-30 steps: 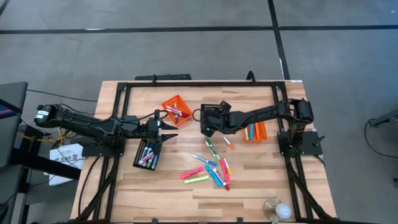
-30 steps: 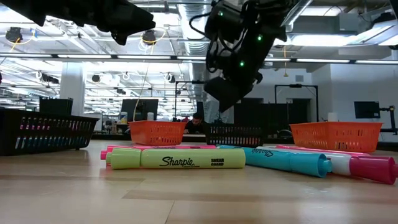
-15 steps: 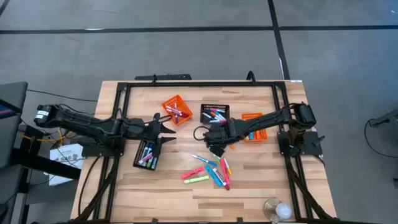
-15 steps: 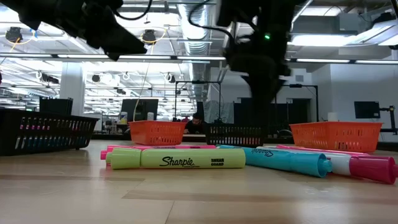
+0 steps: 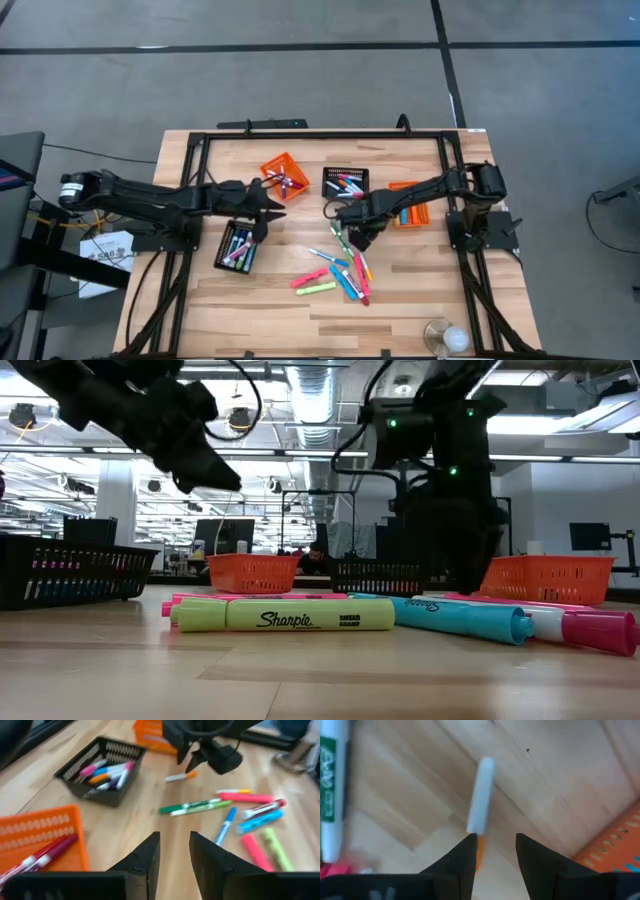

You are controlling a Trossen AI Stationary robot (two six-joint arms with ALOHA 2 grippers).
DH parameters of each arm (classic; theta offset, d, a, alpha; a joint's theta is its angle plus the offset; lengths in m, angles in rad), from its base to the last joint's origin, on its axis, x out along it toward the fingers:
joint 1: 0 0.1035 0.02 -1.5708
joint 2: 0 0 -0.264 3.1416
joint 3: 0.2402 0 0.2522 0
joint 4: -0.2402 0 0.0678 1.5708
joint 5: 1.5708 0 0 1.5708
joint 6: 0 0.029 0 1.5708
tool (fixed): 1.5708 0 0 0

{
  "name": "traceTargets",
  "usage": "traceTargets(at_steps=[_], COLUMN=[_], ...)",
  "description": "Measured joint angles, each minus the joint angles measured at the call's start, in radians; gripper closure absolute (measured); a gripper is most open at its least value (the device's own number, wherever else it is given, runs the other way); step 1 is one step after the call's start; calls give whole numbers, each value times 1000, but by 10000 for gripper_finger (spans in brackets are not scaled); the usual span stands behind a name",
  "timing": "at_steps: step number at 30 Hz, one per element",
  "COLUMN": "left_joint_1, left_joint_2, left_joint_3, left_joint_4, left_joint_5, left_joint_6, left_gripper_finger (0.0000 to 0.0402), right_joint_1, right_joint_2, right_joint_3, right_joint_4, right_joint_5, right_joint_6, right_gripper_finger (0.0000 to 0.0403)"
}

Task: Pick & Place Markers
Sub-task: Put the orange highlighter into the right black bin

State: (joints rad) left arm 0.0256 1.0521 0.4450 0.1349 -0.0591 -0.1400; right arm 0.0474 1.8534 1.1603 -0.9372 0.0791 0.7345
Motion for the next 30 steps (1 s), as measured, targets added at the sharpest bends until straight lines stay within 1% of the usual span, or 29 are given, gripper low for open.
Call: traceTargets(at_steps=[3, 4, 8, 14, 17, 20, 22, 23, 25, 27, 28, 30], left_joint_1=[34, 44, 66, 66, 66, 66, 66, 66, 66, 66, 66, 66], left_joint_2=[27, 30, 30, 30, 30, 30, 30, 30, 30, 30, 30, 30], left_joint_3=[0, 0, 0, 0, 0, 0, 0, 0, 0, 0, 0, 0], left_joint_4=[2, 2, 6, 8, 14, 21, 26, 29, 36, 47, 52, 53], left_joint_5=[0, 0, 0, 1, 1, 1, 1, 1, 1, 1, 1, 1], left_joint_6=[1, 1, 2, 4, 4, 4, 4, 4, 4, 4, 4, 4], left_gripper_finger=[310, 311, 317, 321, 320, 321, 320, 320, 320, 321, 320, 320], right_joint_1=[-30, -38, -60, -72, -76, -76, -76, -77, -76, -69, -65, -59], right_joint_2=[-1, 2, 13, 30, 30, 24, 24, 23, 25, 24, 23, 23], right_joint_3=[-23, -26, -24, -24, -27, -27, -15, -8, 15, 46, 64, 97], right_joint_4=[71, 67, 119, 176, 207, 248, 308, 303, 319, 365, 373, 365], right_joint_5=[-23, -34, -35, -31, -36, -30, -23, -23, -18, 26, 72, 216], right_joint_6=[-1, -1, -9, -161, -187, -210, -214, -216, -249, -295, -313, -334], right_gripper_finger=[274, 274, 275, 286, 311, 349, 373, 380, 381, 381, 380, 369])
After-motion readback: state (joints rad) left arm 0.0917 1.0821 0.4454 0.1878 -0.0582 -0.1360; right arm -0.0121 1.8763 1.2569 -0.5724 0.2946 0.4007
